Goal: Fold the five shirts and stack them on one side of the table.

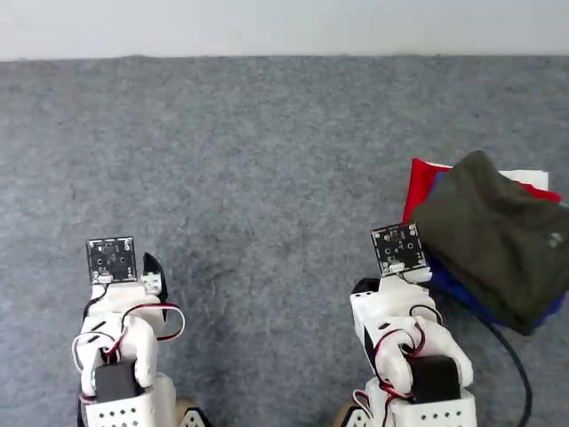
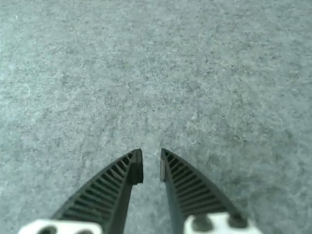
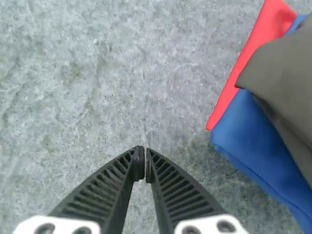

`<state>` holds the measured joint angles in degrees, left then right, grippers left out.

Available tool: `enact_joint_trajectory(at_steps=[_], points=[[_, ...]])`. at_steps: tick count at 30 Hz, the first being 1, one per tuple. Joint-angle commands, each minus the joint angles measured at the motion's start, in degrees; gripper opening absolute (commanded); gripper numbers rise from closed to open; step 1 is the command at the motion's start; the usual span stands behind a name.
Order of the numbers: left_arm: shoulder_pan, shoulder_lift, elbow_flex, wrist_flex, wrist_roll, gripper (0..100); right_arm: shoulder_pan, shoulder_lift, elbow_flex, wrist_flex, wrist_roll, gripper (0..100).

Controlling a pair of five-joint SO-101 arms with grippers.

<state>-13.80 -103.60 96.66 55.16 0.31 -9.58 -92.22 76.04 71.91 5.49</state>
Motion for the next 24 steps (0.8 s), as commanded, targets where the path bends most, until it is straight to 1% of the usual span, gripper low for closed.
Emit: enact_joint_trajectory(at_steps=[1,3,6,13,18,24], points=[[0.4,-0.4,-0.3,0.8,-0.1,8,0.1,0.0,0.2,-0.6,0.5,0.9],[0.5,-0.4,-0.3,1.9,-0.3,7,0.1,-0.4,1.6,-0.6,0.5,0.9],[0.5,-0.4,-0.3,4.2,-0.4,1,0.1,-0.5,4.6,-1.2,0.5,0.9],[0.9,-0.3,-0.3,5.6,-0.4,1,0.0,-0.5,9.5,-5.9,0.3,0.9],[8.3,-0.4,-0.5,13.0,-0.4,1,-0.3,-0.6,14.1,-8.7,0.2,0.9],[8.7,-0.4,-0.2,12.3,-0.4,1,-0.3,-0.6,16.4,-8.5,0.1,0.9]])
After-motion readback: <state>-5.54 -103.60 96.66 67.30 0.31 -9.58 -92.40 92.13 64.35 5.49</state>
